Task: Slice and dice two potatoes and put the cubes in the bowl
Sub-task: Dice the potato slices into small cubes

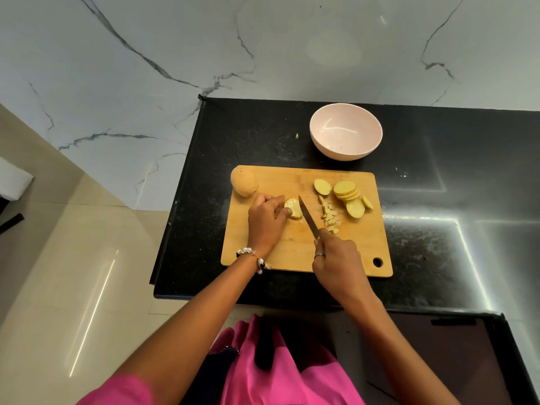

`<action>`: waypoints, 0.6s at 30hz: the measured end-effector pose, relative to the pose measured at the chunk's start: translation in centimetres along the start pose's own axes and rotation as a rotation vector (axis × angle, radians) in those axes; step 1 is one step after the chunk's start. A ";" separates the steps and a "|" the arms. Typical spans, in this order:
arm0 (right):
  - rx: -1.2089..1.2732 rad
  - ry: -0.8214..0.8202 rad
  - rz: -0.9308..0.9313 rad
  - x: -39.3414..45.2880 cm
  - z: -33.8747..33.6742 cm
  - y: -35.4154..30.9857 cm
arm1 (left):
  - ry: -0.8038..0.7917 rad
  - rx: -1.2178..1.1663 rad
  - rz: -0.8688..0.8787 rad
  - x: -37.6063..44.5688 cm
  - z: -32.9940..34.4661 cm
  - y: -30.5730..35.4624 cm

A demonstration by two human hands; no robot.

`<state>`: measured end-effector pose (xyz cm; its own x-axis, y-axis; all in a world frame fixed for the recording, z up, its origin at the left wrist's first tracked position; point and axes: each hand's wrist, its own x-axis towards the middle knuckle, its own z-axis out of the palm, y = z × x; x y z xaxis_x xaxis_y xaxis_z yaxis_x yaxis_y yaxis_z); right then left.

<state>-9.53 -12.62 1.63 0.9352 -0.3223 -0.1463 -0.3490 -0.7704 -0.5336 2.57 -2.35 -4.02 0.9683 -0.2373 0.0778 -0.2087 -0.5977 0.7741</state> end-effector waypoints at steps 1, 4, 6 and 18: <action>0.004 0.031 0.004 0.3 -0.1 0.1 | 0.009 0.021 -0.042 -0.3 0.3 0.7; -0.007 0.082 0.031 1.0 0.0 0.6 | 0.006 0.177 -0.137 -0.8 1.6 2.6; -0.001 0.108 0.033 1.2 0.1 0.9 | 0.009 0.278 -0.163 -0.5 2.3 3.4; -0.005 0.128 -0.045 1.7 0.8 1.5 | -0.344 0.263 0.100 2.9 -1.1 0.9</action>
<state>-8.44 -13.92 -0.08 0.9349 -0.3547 -0.0146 -0.3075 -0.7884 -0.5328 5.30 -2.73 -2.37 0.8488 -0.5183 -0.1044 -0.3695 -0.7228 0.5840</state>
